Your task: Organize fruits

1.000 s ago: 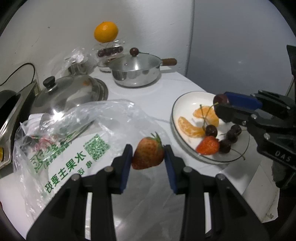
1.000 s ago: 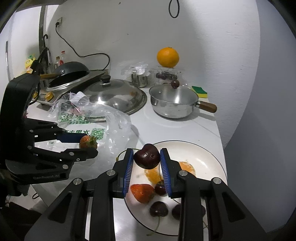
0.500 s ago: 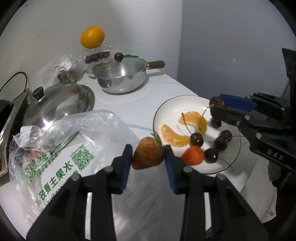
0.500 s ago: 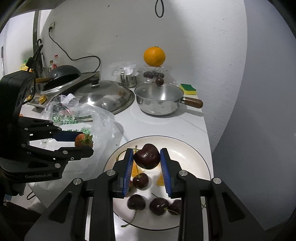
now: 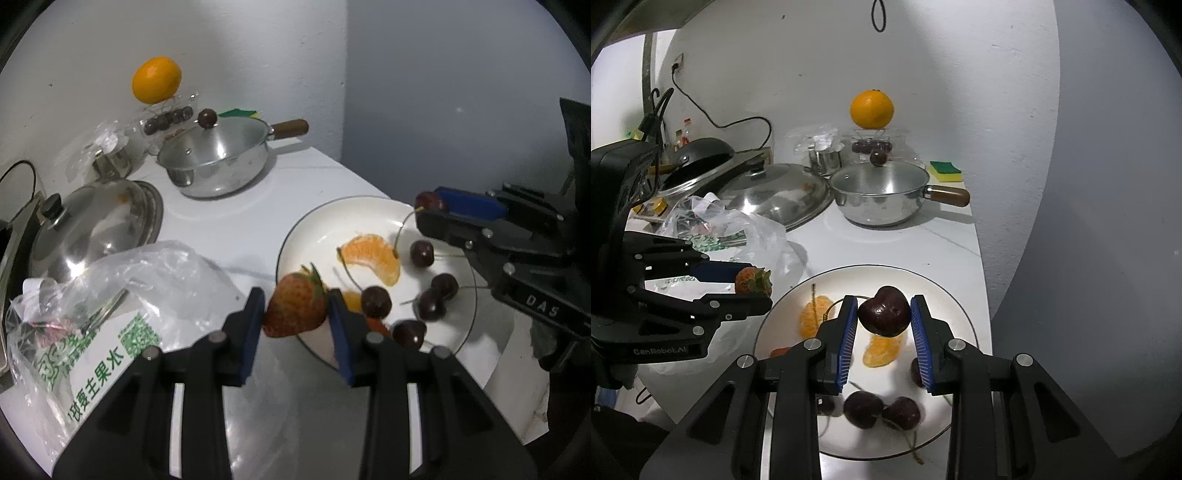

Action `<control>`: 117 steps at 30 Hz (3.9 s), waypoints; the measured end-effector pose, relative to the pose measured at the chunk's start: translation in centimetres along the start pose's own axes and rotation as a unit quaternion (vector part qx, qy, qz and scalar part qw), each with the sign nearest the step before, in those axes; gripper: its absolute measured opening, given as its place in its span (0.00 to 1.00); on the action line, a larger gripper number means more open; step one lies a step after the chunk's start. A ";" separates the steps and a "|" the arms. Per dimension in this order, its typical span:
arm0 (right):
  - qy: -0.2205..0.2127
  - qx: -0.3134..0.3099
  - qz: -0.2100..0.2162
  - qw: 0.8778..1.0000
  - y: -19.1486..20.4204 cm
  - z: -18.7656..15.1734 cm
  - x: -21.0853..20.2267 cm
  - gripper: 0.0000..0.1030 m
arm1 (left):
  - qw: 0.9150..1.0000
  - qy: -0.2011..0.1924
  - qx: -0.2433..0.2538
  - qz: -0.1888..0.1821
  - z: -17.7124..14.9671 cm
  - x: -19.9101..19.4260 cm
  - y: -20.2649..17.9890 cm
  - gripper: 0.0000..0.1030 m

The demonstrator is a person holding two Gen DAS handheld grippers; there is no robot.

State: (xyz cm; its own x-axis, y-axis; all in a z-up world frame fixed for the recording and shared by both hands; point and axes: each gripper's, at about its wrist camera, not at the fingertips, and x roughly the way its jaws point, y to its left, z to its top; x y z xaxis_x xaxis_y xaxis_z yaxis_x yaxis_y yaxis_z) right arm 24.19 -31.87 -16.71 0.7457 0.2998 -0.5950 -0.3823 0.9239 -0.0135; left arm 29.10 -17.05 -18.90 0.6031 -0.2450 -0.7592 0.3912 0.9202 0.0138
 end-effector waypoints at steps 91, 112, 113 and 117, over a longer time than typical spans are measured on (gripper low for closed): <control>0.014 -0.001 -0.040 0.999 2.4 1.1 -1.7 0.37 | 0.997 -0.073 -0.016 -0.022 -0.3 -4.6 1.6 0.69; -0.012 -0.026 -0.044 0.999 9.2 1.6 -6.0 0.37 | 0.992 -0.117 -0.037 -0.010 -4.5 -12.4 3.9 0.70; -0.014 -0.026 -0.043 0.999 9.5 1.6 -6.1 0.37 | 0.992 -0.120 -0.038 -0.009 -4.7 -12.8 4.0 0.75; -0.019 -0.027 -0.041 0.999 10.9 1.7 -6.6 0.44 | 0.990 -0.132 -0.042 -0.007 -5.6 -14.6 4.7 0.81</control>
State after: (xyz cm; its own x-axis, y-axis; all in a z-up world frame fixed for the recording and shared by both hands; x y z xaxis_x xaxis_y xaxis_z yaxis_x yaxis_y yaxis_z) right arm 15.96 -23.37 -11.57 0.7955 0.2335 -0.5592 -0.3473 0.9318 -0.1050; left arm 18.25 -7.44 -11.39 0.7628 -0.3197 -0.5621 0.3486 0.9354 -0.0589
